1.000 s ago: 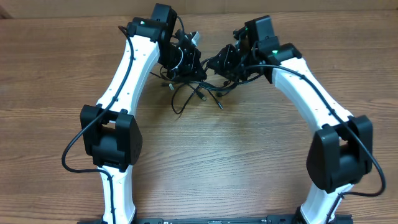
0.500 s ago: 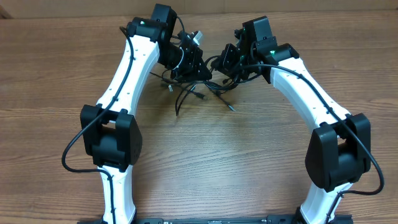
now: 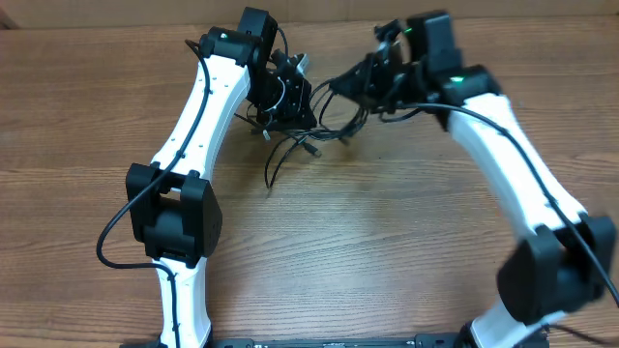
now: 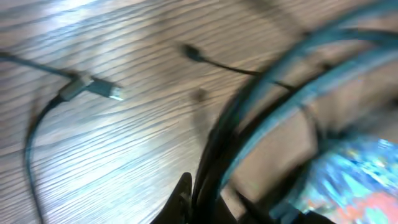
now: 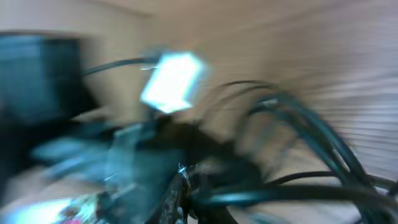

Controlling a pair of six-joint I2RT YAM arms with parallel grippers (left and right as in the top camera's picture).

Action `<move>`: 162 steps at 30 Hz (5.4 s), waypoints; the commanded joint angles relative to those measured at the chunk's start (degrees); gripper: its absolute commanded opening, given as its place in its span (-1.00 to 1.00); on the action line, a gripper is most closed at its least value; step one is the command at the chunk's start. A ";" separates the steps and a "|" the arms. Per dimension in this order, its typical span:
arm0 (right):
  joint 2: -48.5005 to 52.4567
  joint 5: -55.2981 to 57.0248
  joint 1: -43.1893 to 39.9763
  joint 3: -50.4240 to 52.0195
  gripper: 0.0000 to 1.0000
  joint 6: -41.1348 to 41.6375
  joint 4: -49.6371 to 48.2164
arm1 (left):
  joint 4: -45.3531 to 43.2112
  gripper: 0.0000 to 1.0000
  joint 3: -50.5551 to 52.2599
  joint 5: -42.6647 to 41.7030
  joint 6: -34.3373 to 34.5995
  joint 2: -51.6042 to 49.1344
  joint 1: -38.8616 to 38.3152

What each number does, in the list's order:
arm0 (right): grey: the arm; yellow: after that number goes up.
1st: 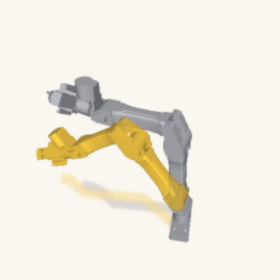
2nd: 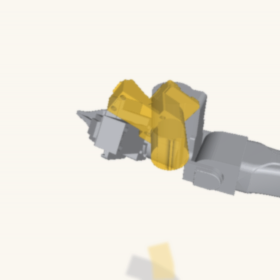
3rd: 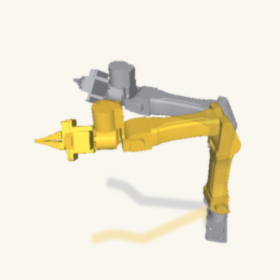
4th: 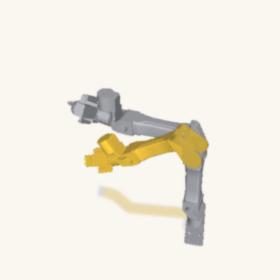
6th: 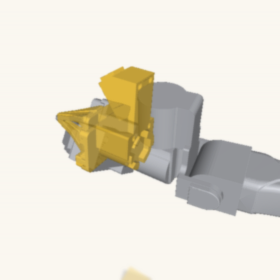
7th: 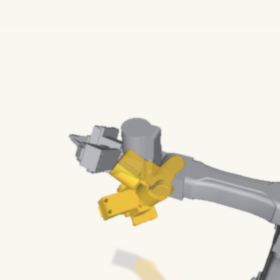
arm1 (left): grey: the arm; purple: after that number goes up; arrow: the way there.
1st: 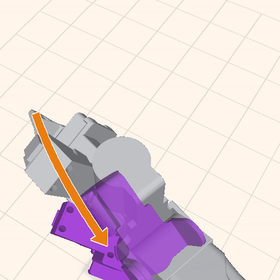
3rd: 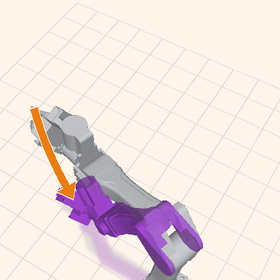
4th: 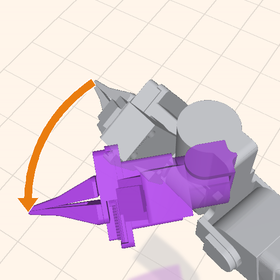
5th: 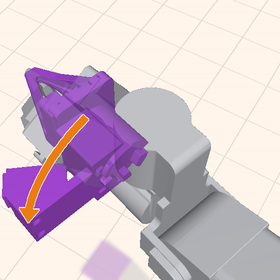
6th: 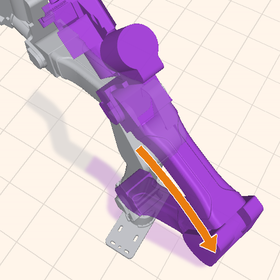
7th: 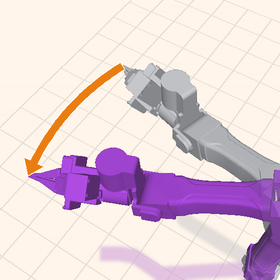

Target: Untangle cables

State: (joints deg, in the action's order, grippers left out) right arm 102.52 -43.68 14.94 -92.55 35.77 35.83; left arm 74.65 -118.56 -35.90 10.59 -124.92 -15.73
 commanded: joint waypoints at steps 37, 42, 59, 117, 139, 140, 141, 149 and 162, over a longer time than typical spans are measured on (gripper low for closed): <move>-17.11 1.18 -11.67 -0.83 -0.11 -29.59 23.21 | 7.69 -0.92 -22.77 -1.40 -7.13 3.21 -0.07; -16.59 6.19 -7.54 -0.70 -0.13 -16.65 22.53 | 13.31 -0.91 -29.00 -1.40 3.67 3.23 -0.04; -12.74 5.42 2.78 1.55 -0.27 -59.63 24.22 | 22.16 -0.91 -28.48 -3.67 5.68 3.21 2.91; -12.70 21.64 -9.05 1.55 -0.12 -27.21 24.39 | -13.86 0.06 14.71 30.18 -11.93 -7.23 -7.54; -12.70 5.81 -8.48 1.55 -0.13 -28.85 22.03 | 7.65 -0.92 -16.92 22.36 -2.62 -1.44 -7.34; -12.70 5.27 -8.20 1.55 -0.12 -29.16 21.40 | 8.11 -0.92 -18.29 21.70 -2.62 -0.94 -7.34; -12.70 4.33 -7.54 1.53 -0.12 -29.18 20.11 | 9.03 -0.91 -20.44 20.24 -2.62 -0.11 -7.34; -11.30 7.13 -3.74 1.55 -0.12 -28.94 17.33 | 15.87 -0.92 -27.21 12.61 -2.60 0.66 -5.95; -0.74 7.89 1.51 1.55 0.03 -45.31 9.27 | 22.01 -0.92 -27.21 -7.65 -0.74 0.66 1.16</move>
State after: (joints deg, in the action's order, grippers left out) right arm 100.62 -35.99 16.58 -91.35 -5.50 47.51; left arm 95.37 -144.42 -37.63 9.08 -125.05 -15.38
